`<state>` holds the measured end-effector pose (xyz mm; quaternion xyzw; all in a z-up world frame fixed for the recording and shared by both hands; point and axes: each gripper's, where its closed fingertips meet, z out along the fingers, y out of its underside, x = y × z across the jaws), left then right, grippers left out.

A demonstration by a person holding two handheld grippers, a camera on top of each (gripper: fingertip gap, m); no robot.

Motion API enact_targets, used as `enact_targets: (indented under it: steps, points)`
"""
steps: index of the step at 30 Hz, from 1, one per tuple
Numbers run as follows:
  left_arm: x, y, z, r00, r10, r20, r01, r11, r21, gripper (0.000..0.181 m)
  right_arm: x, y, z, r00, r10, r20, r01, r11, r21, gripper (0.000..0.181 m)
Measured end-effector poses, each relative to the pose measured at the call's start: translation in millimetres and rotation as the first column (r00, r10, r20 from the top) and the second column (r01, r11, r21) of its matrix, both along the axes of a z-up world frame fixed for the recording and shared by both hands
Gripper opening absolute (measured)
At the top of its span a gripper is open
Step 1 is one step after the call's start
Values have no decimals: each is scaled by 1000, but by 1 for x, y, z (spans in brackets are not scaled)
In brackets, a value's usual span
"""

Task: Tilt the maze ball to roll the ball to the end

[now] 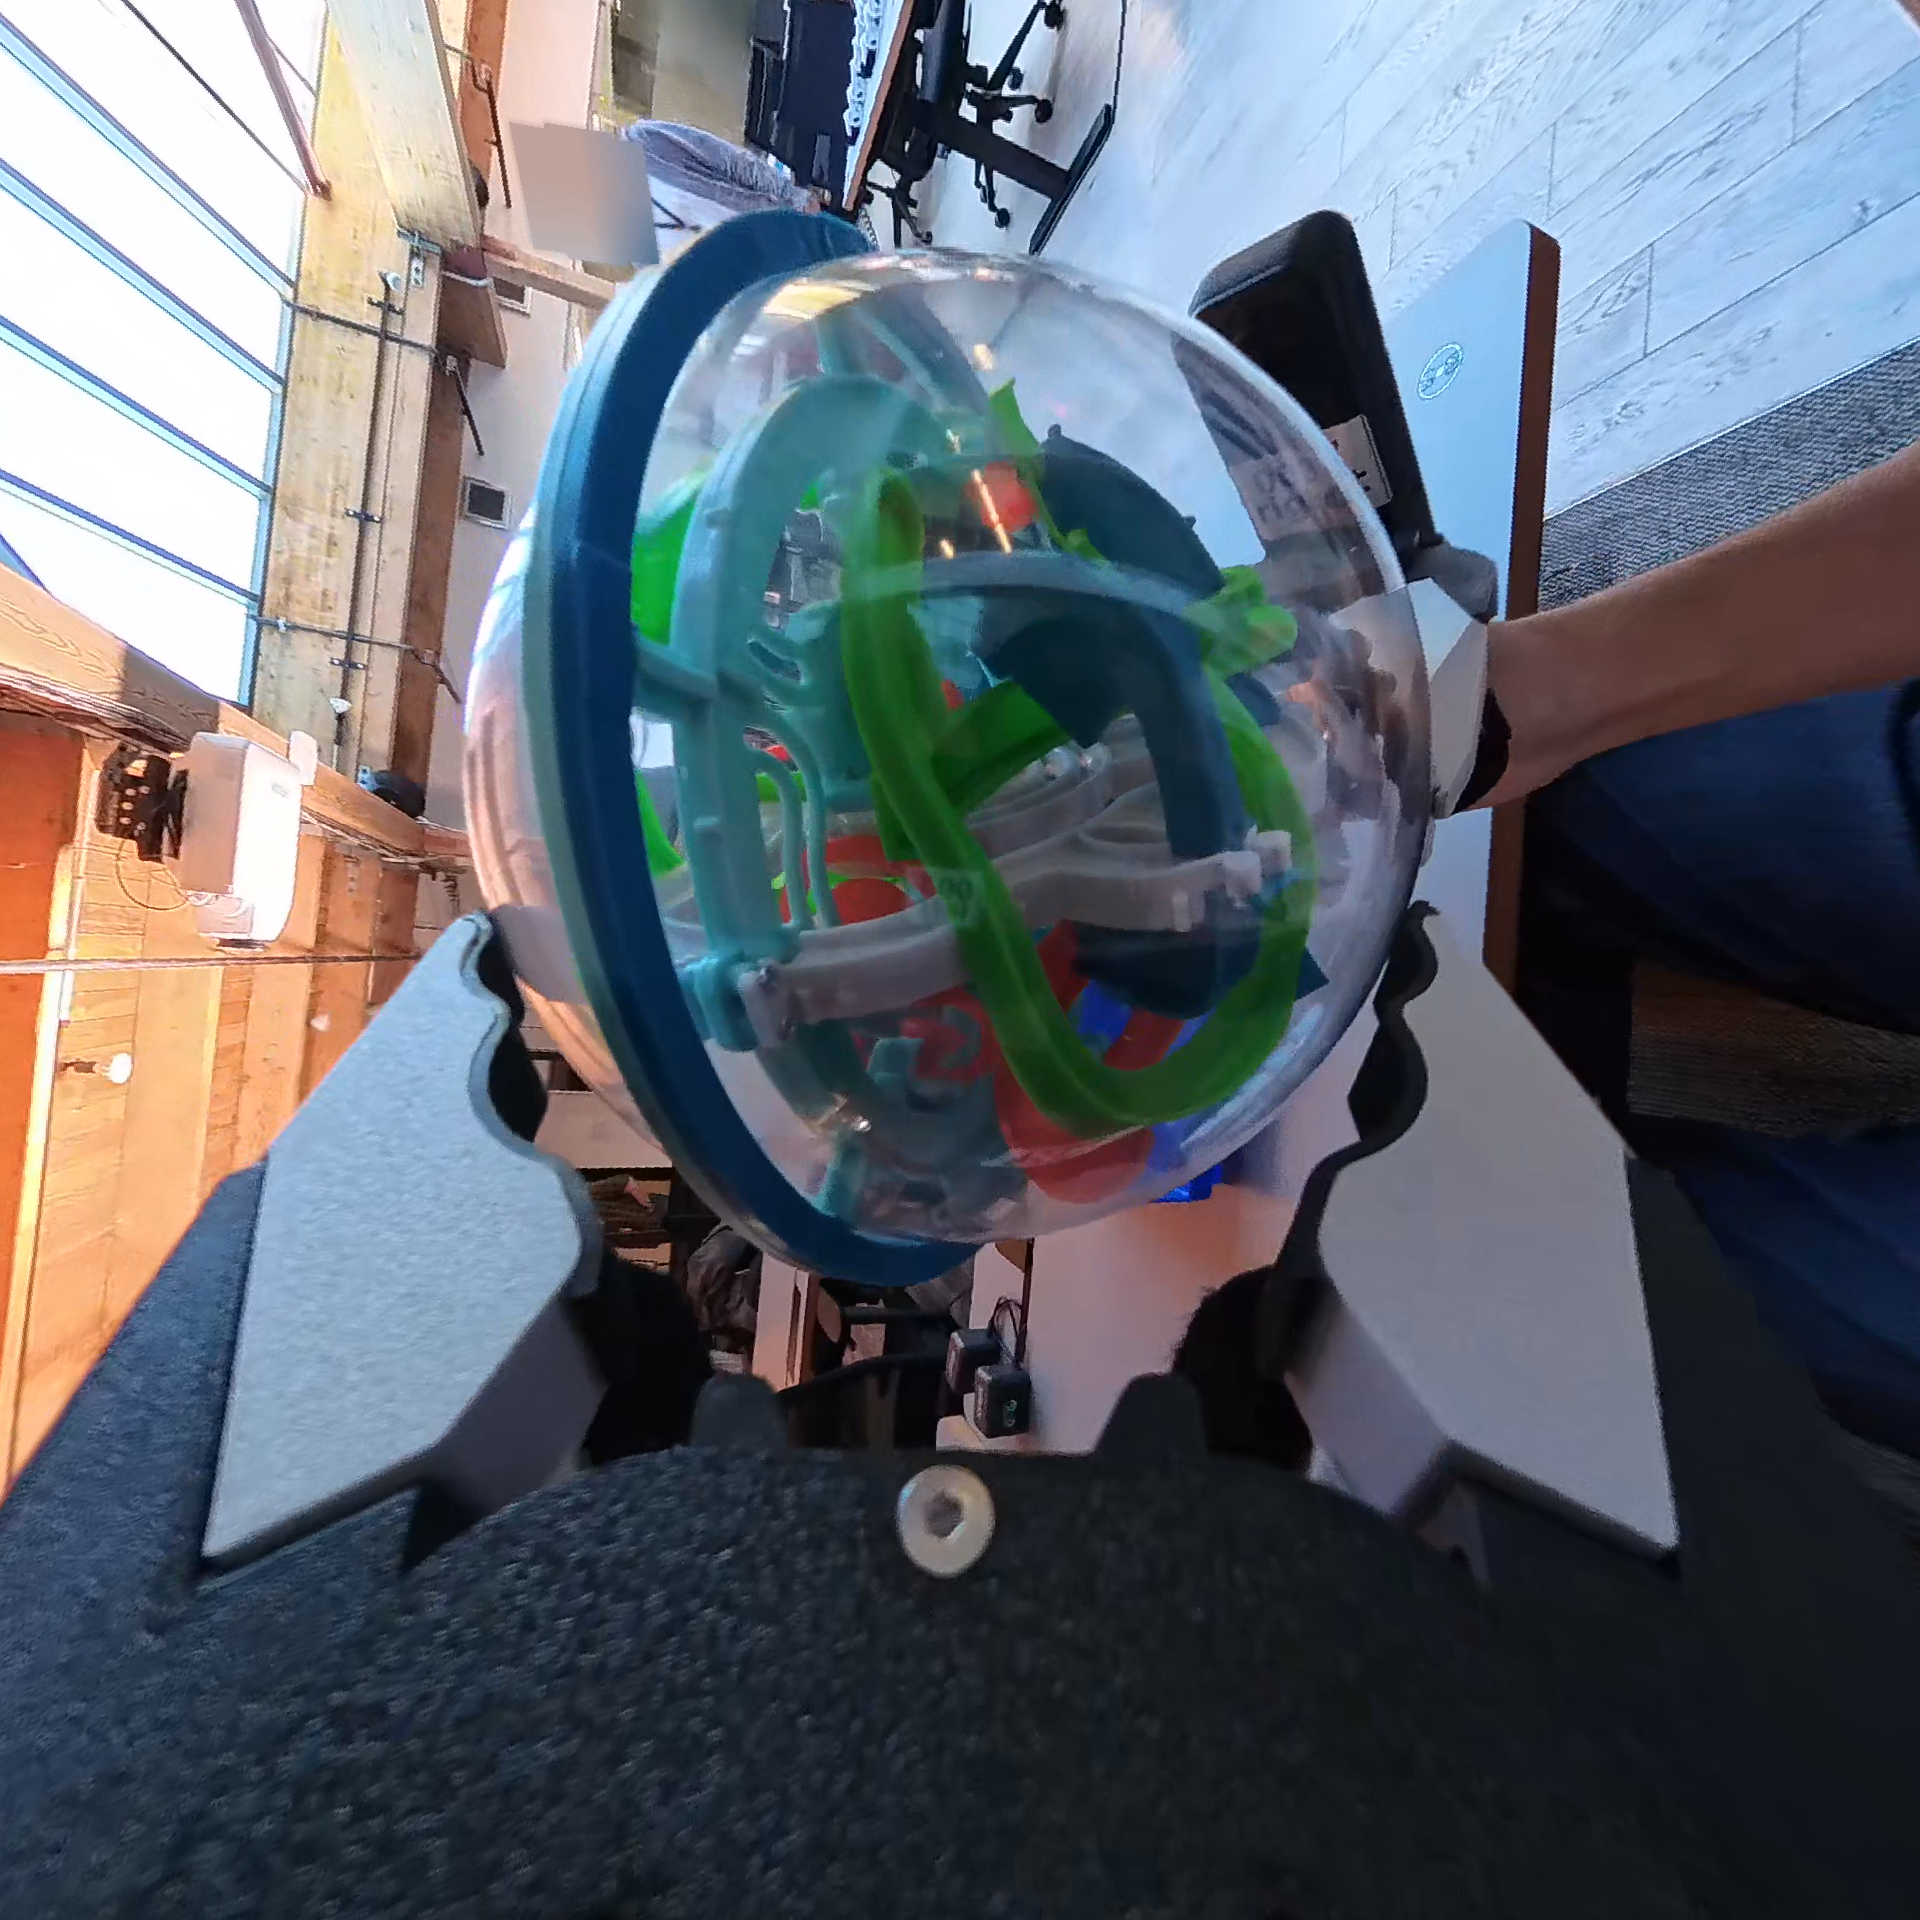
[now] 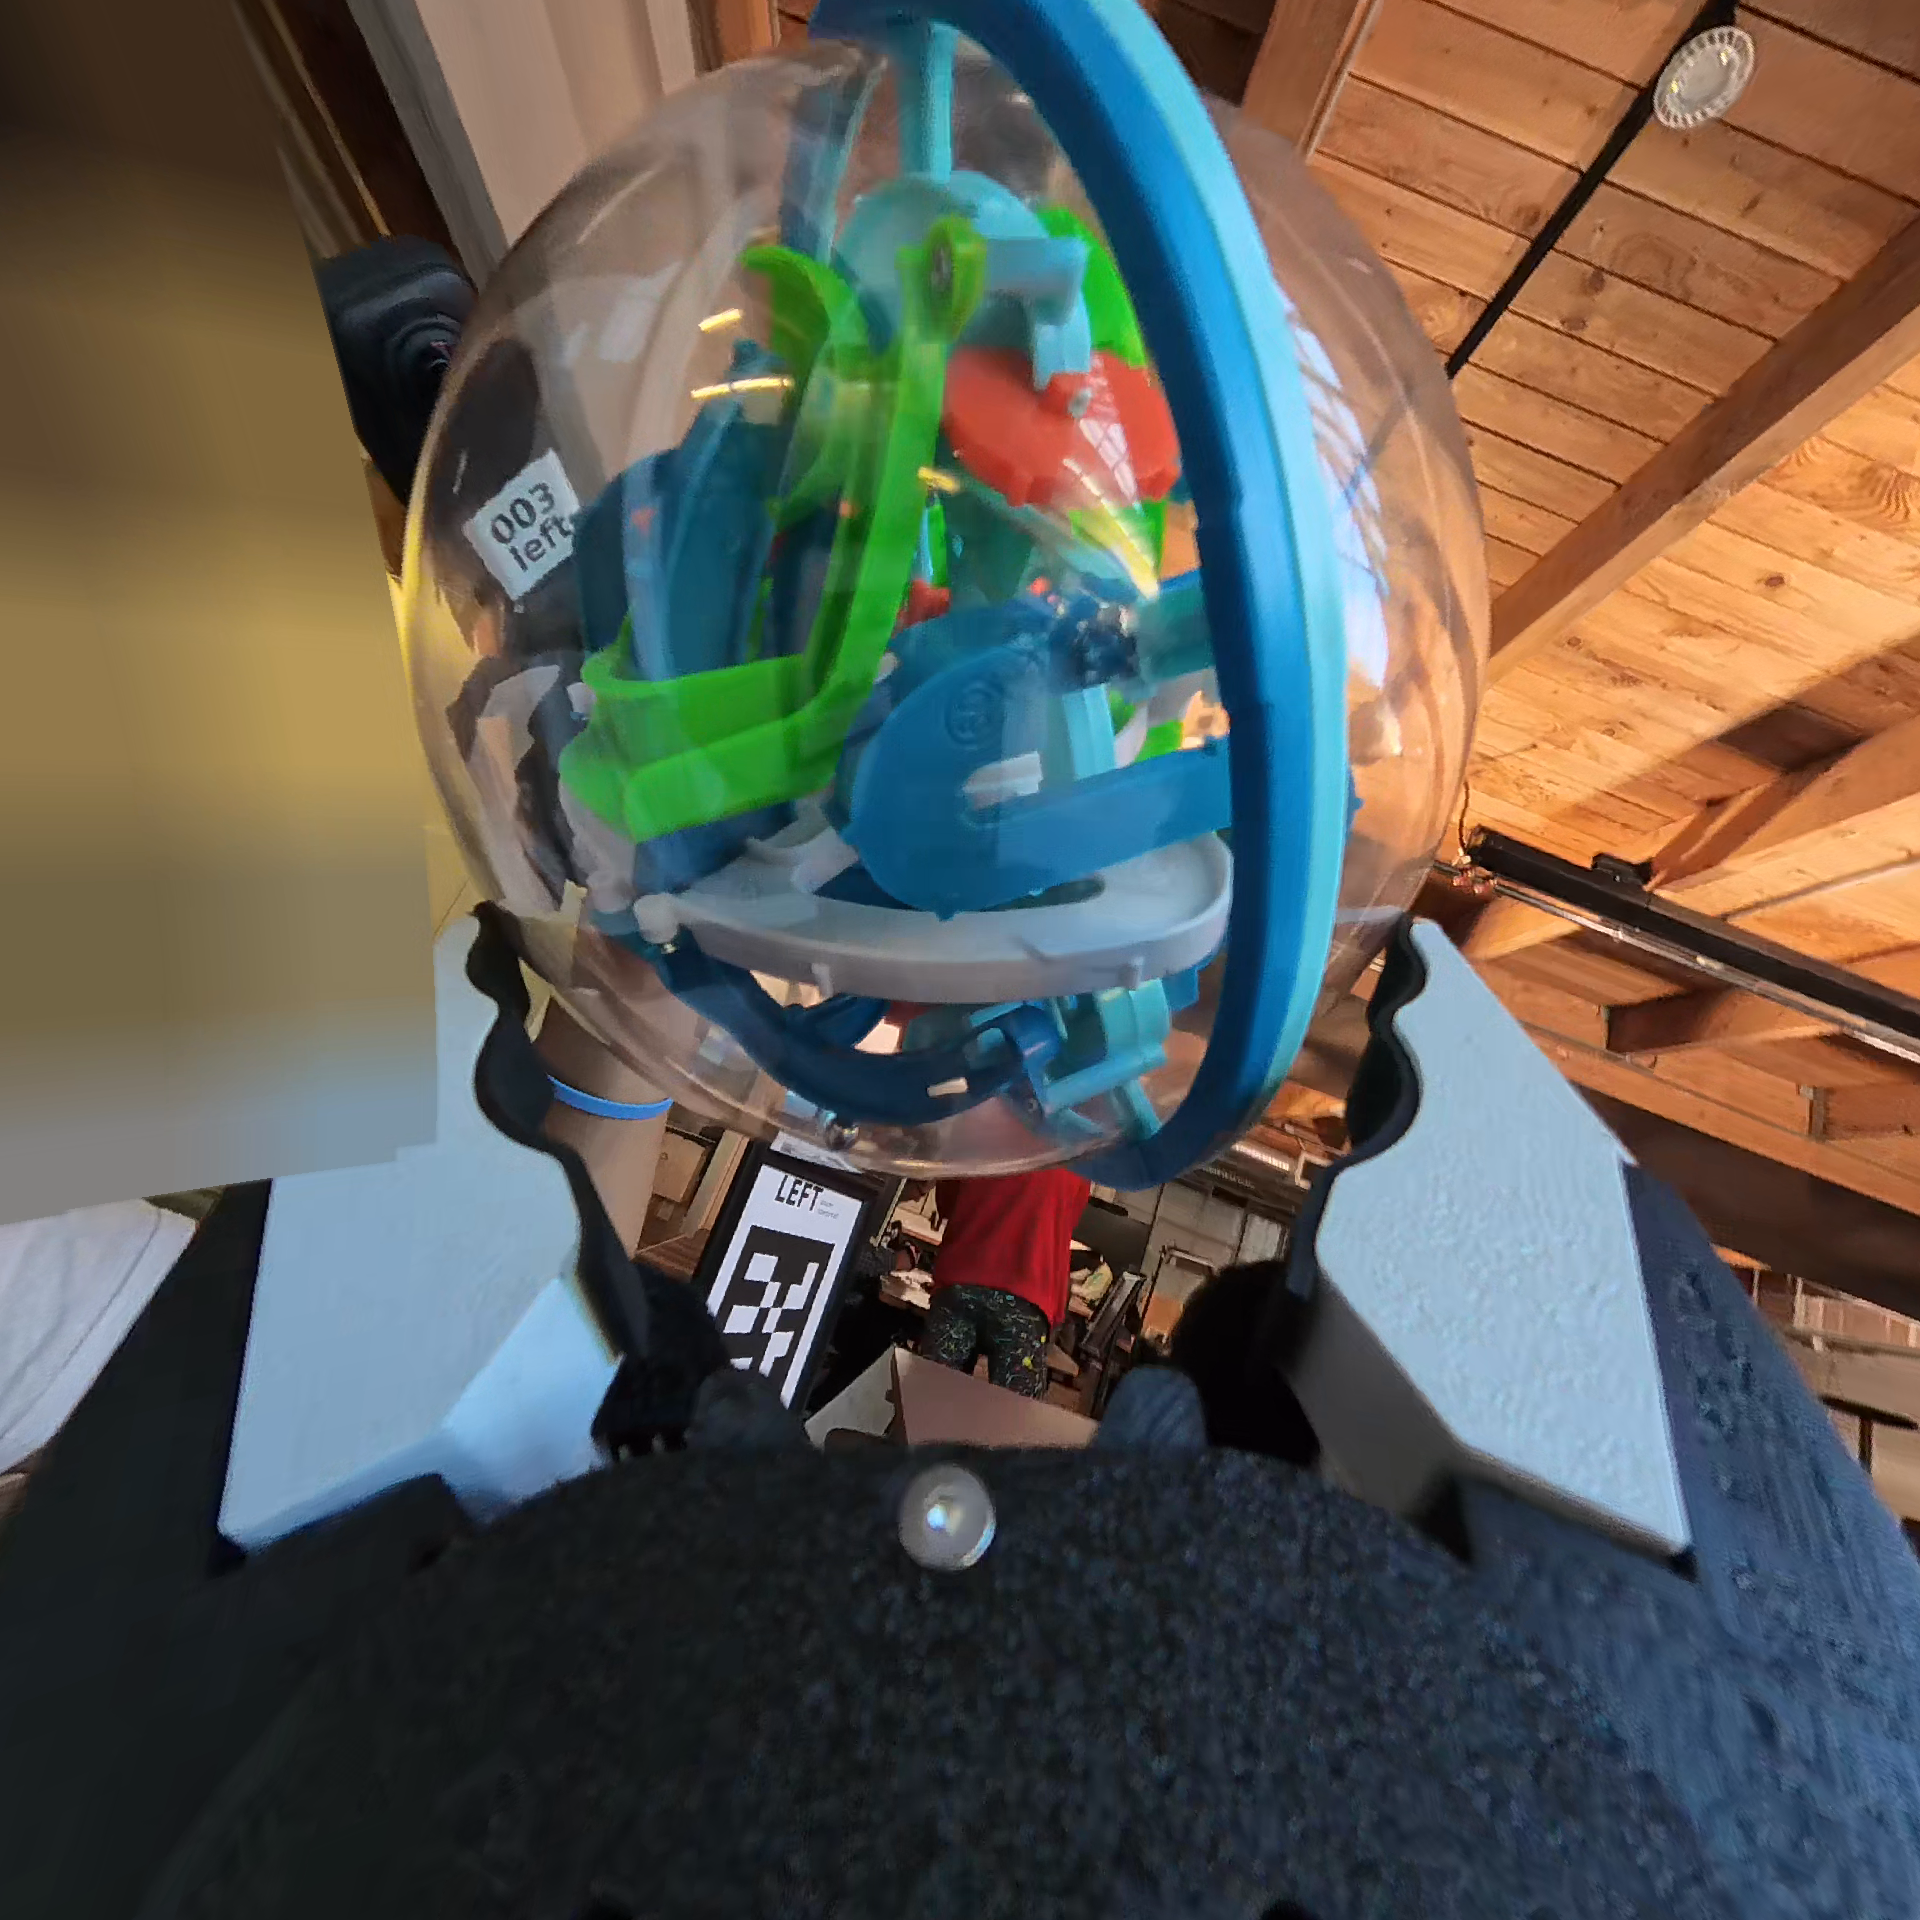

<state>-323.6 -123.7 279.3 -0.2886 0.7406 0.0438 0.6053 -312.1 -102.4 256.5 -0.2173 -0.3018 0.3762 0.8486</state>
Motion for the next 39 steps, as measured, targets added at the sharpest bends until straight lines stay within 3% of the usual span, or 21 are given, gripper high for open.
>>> enact_targets:
  steps: [15, 30, 35, 39]
  points:
    - [-6, 15, 4, 999, -25, 48, 30, 993, -117, 159, -4, -1, 4, 992, -118, 52, 124, 983, -135, 154]
    - [-2, 20, -2, 985, -106, 132, 123, 984, -127, 159, 7, -3, 4, 974, -215, 71, 220, 972, -84, 154]
    - [-4, 10, -2, 982, -135, 135, 140, 990, -28, 159, 8, -10, 3, 958, -273, 86, 273, 962, 11, 154]
    - [-12, -10, -4, 968, -196, 158, 176, 976, 128, 159, 3, -32, 4, 915, -391, 97, 370, 911, 181, 154]
